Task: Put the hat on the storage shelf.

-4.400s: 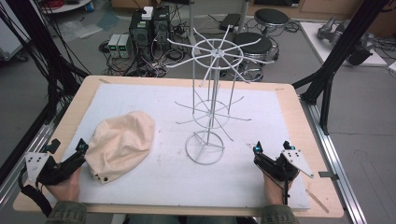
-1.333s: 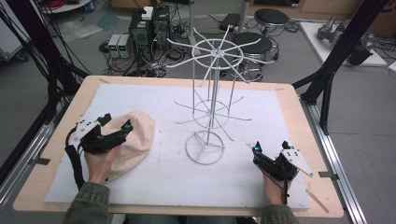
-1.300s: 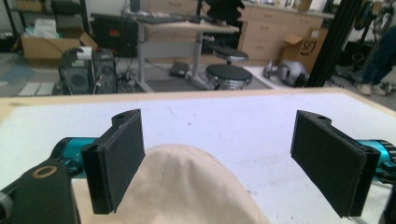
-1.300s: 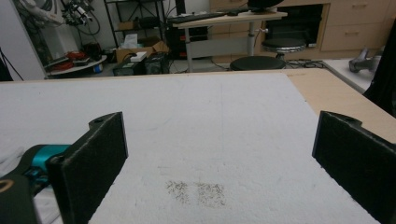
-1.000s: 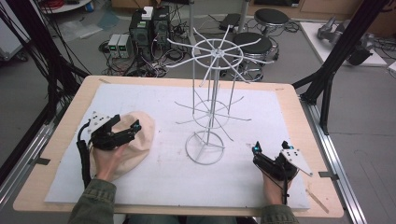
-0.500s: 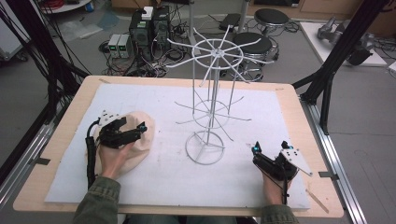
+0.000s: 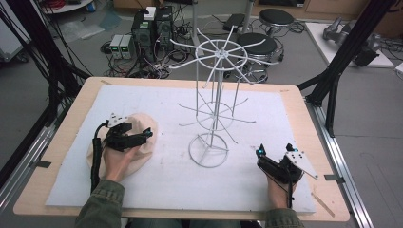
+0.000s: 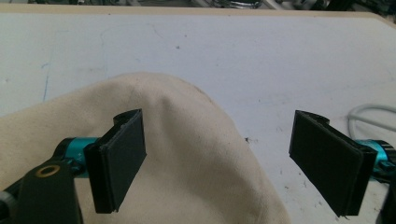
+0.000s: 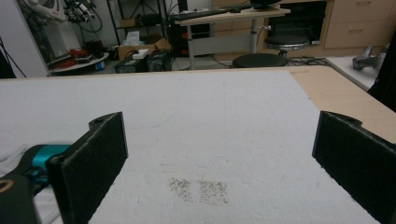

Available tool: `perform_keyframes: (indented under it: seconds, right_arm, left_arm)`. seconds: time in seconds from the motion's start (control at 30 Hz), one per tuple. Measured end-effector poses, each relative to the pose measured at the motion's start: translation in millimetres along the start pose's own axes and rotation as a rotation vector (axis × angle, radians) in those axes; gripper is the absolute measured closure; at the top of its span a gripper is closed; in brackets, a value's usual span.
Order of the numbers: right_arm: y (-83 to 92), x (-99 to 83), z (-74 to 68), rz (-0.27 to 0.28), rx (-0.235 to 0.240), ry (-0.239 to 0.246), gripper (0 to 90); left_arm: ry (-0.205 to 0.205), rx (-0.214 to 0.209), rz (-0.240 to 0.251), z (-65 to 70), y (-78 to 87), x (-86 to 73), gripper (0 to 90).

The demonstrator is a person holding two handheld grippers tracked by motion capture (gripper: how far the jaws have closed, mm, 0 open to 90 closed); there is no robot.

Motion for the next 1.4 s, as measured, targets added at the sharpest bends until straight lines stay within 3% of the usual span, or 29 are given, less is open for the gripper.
perform_keyframes:
  seconds: [0.53,0.8,1.0,1.13,1.3,1.4]
  right_arm:
    - [-0.2,-0.2,-0.2,-0.005,0.0,0.004,2.1]
    - [-0.4,-0.4,-0.2,-0.005,0.001,0.001,2.1]
    - [-0.6,-0.5,-0.8,-0.005,0.002,-0.004,2.1]
    - [-0.4,-0.7,-0.7,-0.011,0.002,-0.002,2.1]
    - [-0.6,-0.8,-1.0,-0.011,0.004,0.002,2.1]
    - [-0.7,-0.8,-1.0,-0.01,0.005,0.005,2.1]
  left_arm:
    - [-0.02,-0.01,-0.096,4.3,-11.1,-13.8,22.3]
    - [-0.003,-0.004,-0.164,3.8,-19.5,-23.8,22.2]
    - [0.002,-0.001,-0.178,3.1,-22.5,-26.6,22.8]
    - [-0.011,0.005,-0.194,3.9,-24.5,-28.8,23.4]
    - [-0.088,0.064,-0.232,7.3,-29.0,-35.6,27.3]
    - [-0.114,0.082,-0.236,9.8,-31.1,-37.1,28.8]
Point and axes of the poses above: each handheld gripper's, and its own axes: y roughly backward along the jaws, x roughly out of its top, z roughly to its right, the point moved 5 cm from there along -y, roughly forward along the jaws, and after that the axes turned 13 degrees about z, right-handed, at the moved point
